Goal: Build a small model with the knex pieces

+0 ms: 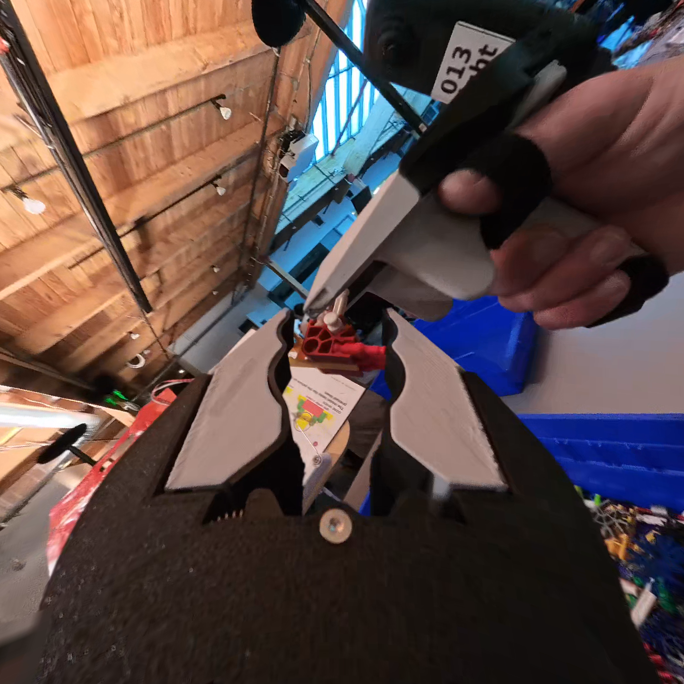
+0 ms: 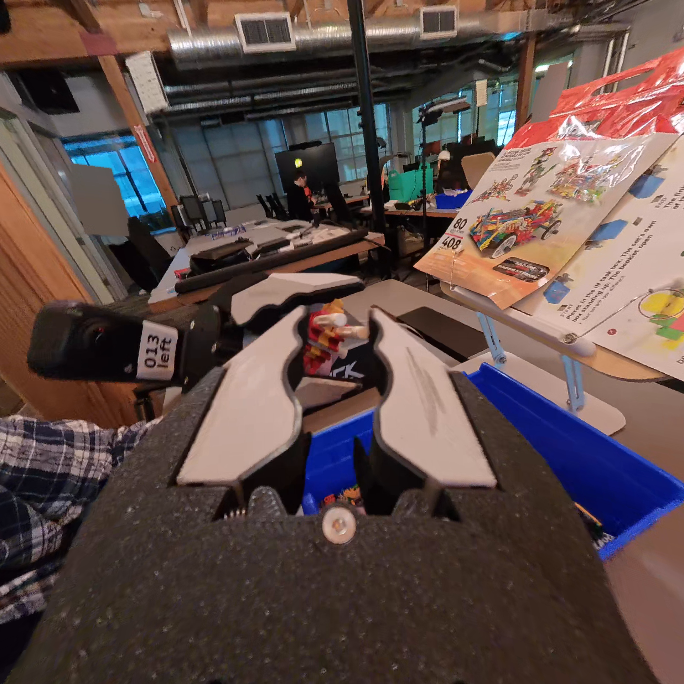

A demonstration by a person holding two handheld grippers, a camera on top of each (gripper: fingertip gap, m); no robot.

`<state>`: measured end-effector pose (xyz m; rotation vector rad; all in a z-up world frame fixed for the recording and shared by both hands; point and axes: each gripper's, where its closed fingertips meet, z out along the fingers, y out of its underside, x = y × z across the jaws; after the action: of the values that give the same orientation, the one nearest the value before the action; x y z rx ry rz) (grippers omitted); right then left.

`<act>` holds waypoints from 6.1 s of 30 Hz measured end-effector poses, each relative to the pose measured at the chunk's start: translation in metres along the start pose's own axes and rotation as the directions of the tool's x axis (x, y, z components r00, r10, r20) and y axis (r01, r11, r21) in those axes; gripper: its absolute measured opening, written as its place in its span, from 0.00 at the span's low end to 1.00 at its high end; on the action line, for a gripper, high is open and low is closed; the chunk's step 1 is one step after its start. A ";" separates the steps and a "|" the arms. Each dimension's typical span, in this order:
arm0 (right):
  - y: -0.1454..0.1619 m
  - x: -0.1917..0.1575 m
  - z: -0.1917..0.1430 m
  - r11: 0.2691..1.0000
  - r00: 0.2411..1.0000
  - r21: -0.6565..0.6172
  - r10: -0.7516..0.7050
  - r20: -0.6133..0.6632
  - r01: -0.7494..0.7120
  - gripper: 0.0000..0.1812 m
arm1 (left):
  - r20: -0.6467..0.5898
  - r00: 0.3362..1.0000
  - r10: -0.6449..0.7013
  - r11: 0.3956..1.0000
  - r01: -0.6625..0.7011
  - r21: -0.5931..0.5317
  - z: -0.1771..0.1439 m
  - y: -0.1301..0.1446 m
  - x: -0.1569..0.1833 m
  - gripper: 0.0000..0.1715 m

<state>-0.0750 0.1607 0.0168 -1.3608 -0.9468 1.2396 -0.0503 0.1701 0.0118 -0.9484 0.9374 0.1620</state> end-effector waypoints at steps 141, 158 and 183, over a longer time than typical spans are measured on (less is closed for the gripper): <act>0.071 0.090 -0.003 0.837 0.751 -0.374 -0.533 -0.389 0.400 0.10 | -0.141 0.964 -0.227 0.836 0.119 -0.535 0.012 0.109 0.049 0.00; 0.061 0.097 -0.004 0.995 0.965 -0.069 0.051 -0.258 -0.071 0.11 | -0.101 0.888 -0.448 0.835 0.376 -0.401 0.018 0.089 0.039 0.00; -0.009 0.014 -0.023 0.966 0.989 0.212 -0.147 -0.023 0.149 0.11 | -0.527 0.340 -0.779 0.466 0.876 -0.123 -0.005 -0.008 0.013 0.00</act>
<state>-0.0493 0.1724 0.0223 -1.1058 -0.8675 1.1847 -0.0418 0.1584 0.0058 -1.2219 0.8018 -1.1454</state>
